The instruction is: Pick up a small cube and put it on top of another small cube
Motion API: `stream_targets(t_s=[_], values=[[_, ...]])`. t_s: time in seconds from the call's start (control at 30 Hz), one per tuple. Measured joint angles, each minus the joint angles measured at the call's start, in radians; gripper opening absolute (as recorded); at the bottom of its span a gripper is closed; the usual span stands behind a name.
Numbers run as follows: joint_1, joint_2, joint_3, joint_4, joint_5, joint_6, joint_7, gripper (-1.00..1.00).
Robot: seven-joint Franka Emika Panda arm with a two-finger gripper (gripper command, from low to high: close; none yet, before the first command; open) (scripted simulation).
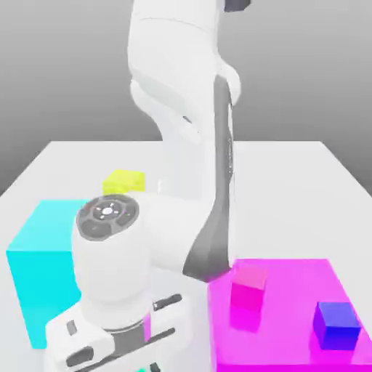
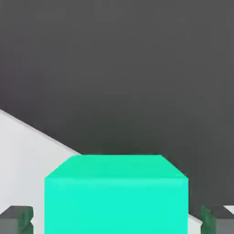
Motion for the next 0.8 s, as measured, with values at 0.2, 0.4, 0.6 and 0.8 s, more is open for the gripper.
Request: stream_targets(t_s=[0.2, 0.4, 0.6, 0.8], values=[[0.019, -0.062, -0.025, -0.014, -0.030, -0.049, 0.020, -1.00], [0.127, -0.229, 0.035, -0.015, -0.109, -0.219, -0.017, -1.00], [0.277, -0.380, 0.159, 0.003, -0.224, -0.370, -0.091, -1.00], [0.323, -0.326, 0.198, -0.016, -0.260, -0.288, -0.114, 1.00]])
